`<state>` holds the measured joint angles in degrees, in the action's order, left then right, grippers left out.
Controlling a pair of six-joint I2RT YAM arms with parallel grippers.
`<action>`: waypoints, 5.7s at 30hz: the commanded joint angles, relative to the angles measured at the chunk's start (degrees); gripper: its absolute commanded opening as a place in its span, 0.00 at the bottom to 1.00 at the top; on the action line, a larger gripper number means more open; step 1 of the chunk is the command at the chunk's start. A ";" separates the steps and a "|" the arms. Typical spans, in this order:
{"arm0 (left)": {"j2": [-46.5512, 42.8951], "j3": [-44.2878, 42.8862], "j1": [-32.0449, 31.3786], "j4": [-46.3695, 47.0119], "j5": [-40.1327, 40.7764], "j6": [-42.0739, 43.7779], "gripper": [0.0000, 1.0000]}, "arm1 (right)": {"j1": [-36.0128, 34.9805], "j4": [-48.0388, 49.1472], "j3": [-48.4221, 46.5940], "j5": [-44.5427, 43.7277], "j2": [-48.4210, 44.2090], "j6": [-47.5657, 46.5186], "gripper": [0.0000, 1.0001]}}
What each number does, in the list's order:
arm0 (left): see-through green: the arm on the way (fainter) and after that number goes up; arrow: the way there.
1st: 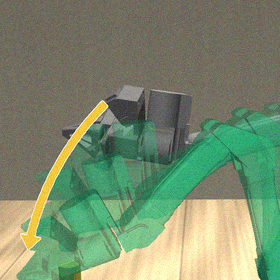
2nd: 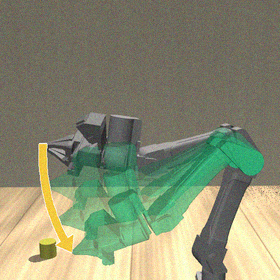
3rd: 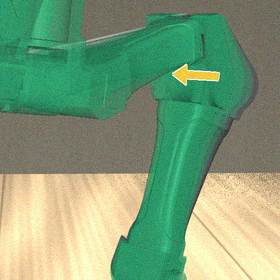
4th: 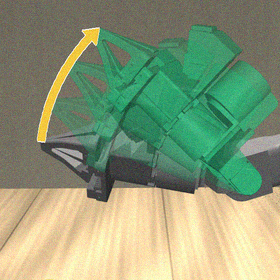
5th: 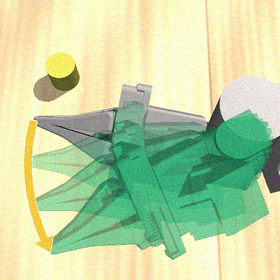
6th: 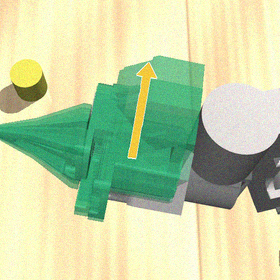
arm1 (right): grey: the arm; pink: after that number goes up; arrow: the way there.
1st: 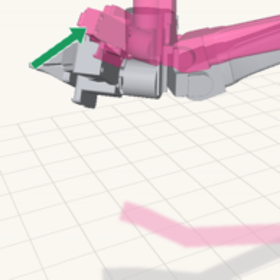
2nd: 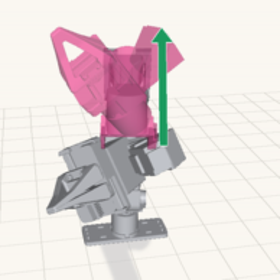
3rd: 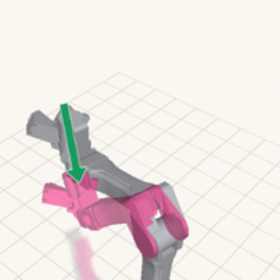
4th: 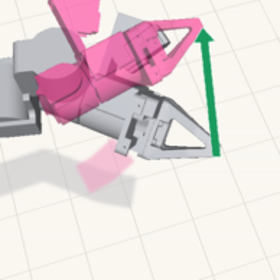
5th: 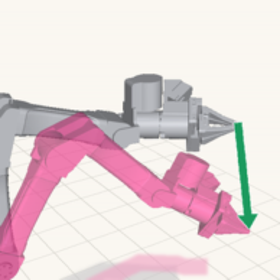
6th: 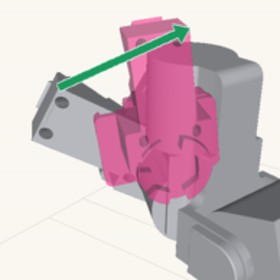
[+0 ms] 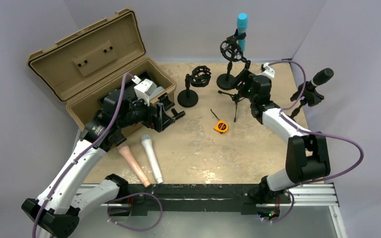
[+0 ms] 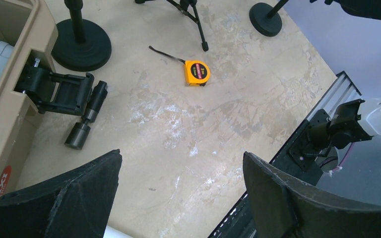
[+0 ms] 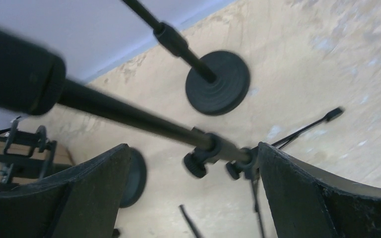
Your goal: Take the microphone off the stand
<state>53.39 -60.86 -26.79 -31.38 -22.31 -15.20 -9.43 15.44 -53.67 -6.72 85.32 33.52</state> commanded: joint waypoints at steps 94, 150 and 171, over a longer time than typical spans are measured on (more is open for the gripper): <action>1.99 -1.98 -2.05 0.45 0.64 1.84 0.89 | 5.12 14.70 5.01 12.82 1.33 -11.80 0.45; 2.69 -2.09 -2.90 -0.08 1.65 2.19 0.89 | -9.30 11.50 4.94 0.48 -0.89 -10.41 0.60; 2.43 -2.25 -3.13 -0.29 1.48 2.21 0.89 | 2.49 28.86 11.25 25.93 5.10 18.52 0.49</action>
<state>56.16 -60.86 -29.43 -32.32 -20.78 -13.91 -7.75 39.00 -42.98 16.60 88.68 44.71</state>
